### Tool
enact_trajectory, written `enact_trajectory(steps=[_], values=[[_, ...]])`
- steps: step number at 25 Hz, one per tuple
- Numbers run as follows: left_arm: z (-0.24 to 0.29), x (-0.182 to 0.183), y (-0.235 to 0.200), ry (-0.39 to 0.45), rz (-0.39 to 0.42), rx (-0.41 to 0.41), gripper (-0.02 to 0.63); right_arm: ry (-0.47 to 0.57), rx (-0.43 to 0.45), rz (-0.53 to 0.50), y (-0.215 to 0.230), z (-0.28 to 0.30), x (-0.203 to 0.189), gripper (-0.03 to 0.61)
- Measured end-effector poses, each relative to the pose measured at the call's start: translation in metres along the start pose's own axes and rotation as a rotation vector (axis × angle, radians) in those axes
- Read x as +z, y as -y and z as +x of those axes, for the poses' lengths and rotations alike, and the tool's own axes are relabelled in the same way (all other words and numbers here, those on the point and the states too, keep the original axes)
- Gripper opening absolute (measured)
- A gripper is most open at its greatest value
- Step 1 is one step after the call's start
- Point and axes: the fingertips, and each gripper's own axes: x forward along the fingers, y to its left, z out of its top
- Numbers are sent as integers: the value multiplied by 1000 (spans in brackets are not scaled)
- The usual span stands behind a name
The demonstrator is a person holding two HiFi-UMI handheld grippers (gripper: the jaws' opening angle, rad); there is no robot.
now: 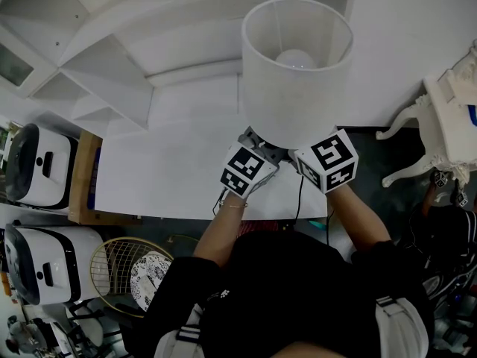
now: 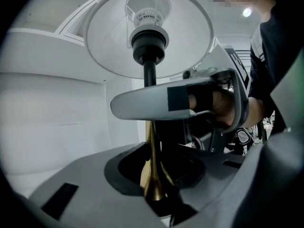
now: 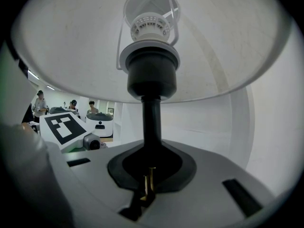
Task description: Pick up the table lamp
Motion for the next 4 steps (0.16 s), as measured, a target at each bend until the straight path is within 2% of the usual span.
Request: enact_trajectory(steps=[4], values=[[1, 1, 0, 2, 0, 2, 114, 2, -2, 2, 2, -1, 0, 23]])
